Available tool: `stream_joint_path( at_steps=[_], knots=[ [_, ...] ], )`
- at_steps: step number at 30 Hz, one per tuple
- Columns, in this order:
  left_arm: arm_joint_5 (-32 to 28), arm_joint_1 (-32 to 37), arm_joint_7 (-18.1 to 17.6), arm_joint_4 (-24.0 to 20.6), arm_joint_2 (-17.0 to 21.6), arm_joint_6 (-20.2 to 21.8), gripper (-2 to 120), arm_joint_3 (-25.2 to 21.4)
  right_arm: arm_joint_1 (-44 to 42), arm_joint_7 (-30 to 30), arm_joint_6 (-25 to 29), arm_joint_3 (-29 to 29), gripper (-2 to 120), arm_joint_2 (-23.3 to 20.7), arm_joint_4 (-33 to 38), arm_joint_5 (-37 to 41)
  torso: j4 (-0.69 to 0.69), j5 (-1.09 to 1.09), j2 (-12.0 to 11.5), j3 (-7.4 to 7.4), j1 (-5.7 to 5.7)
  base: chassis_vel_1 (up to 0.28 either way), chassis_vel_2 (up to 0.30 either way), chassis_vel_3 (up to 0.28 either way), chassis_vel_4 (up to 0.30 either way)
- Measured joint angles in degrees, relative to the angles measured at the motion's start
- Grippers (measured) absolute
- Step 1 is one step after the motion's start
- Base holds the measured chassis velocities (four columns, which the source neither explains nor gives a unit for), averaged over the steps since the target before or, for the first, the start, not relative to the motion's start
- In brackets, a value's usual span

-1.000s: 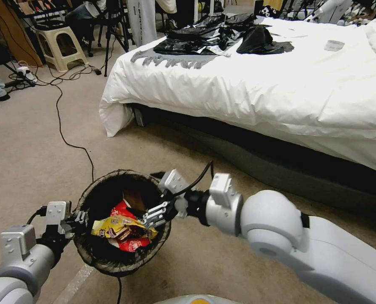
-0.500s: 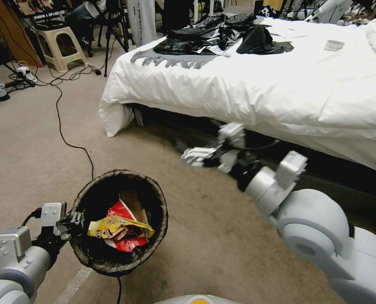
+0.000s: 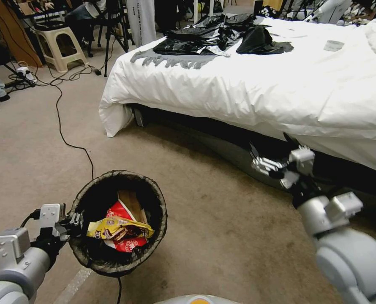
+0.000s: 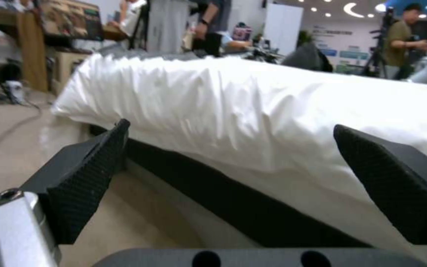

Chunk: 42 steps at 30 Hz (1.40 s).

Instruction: Pick up the trash bin, then pick up the garbage from the floor and place it into the trash bin.

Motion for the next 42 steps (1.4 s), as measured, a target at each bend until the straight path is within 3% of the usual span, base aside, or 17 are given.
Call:
stream_joint_path(
  at_steps=[2, 6, 12, 42],
  knots=[
    [0.2, 0.1, 0.0, 0.0, -0.4, 0.0, 1, 0.0, -3.1, -0.8, 1.8, 0.5, 100, 3.9, -0.2, -2.8, -0.01, 0.00, 0.0, 0.00, 0.00, 0.000, 0.000, 0.000, 0.000],
    [0.6, 0.3, 0.0, 0.0, -1.0, 0.0, 1, 0.0, -6.1, -1.2, 3.6, 0.4, 100, 7.6, -0.2, -5.4, -0.01, 0.00, 0.0, 0.00, 0.00, 0.000, 0.000, 0.000, 0.000],
    [0.9, 0.3, 0.0, 0.0, -1.5, 0.0, 1, 0.1, -8.5, -1.2, 6.3, 0.2, 100, 10.7, -0.3, -8.2, 0.00, -0.01, 0.0, 0.00, 0.00, 0.000, 0.000, 0.000, 0.000],
    [1.4, 0.3, 0.6, 0.0, -1.8, 0.0, 1, -0.4, -8.3, -0.7, 5.2, 0.1, 100, 10.4, -0.5, -7.3, -0.01, 0.00, 0.0, 0.01, 0.01, 0.019, 0.017, 0.014, 0.014]
  ],
)
